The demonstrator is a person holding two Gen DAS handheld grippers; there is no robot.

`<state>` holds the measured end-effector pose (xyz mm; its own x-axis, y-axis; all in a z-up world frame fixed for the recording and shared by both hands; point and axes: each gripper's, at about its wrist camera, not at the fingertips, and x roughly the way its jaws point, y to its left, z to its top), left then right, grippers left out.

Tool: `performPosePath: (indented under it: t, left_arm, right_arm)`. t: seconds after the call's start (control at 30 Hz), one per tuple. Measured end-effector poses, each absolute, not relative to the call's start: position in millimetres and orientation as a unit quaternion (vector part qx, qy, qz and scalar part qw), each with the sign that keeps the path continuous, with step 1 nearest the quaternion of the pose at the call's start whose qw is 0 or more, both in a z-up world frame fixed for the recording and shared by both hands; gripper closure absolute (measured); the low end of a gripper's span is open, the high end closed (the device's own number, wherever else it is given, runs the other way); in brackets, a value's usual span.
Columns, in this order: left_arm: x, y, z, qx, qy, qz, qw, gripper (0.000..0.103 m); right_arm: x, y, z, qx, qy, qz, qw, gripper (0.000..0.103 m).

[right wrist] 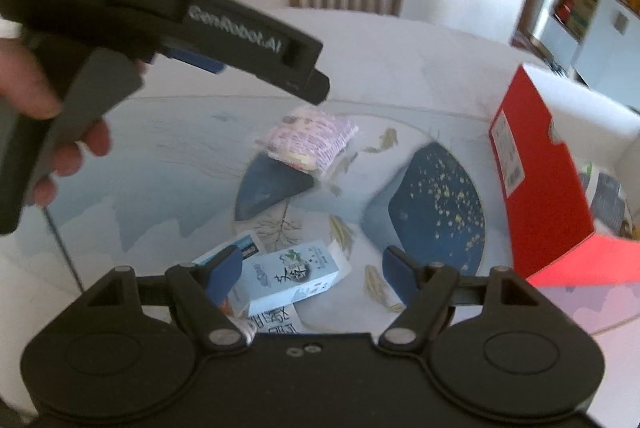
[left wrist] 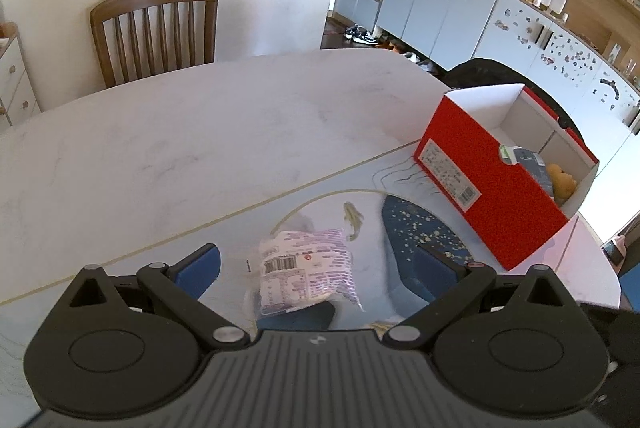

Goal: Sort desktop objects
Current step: 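Grasp the pink-white bag with the left gripper while the right grasps the white milk carton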

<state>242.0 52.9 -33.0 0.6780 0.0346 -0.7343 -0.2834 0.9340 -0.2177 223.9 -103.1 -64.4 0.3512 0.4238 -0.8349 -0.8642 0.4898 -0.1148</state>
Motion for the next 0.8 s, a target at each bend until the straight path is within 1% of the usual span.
performPosePath:
  t: [0.2, 0.4, 0.57, 0.67, 0.8]
  left_arm:
    - [249, 58, -39, -0.151, 0.393, 0.086, 0.903, 0.000]
    - [259, 58, -55, -0.137, 0.405, 0.085, 0.900, 0.000]
    - [265, 60, -64, -0.141, 0.408, 0.083, 0.898, 0.000]
    - [269, 59, -71, -0.141, 0.410, 0.081, 0.897, 0.000]
    - [277, 55, -83, -0.131, 0.419, 0.084, 0.894, 0.000]
  right_arm:
    - [230, -87, -86, -0.254, 0.434, 0.356, 0.788, 0.026]
    - [235, -84, -88, -0.196, 0.473, 0.307, 0.802, 0.026]
    - [231, -75, -93, -0.228, 0.469, 0.276, 0.807, 0.026]
    - [237, -79, -98, -0.215, 0.488, 0.265, 0.803, 0.028]
    - [235, -79, -100, -0.215, 0.493, 0.271, 0.799, 0.029]
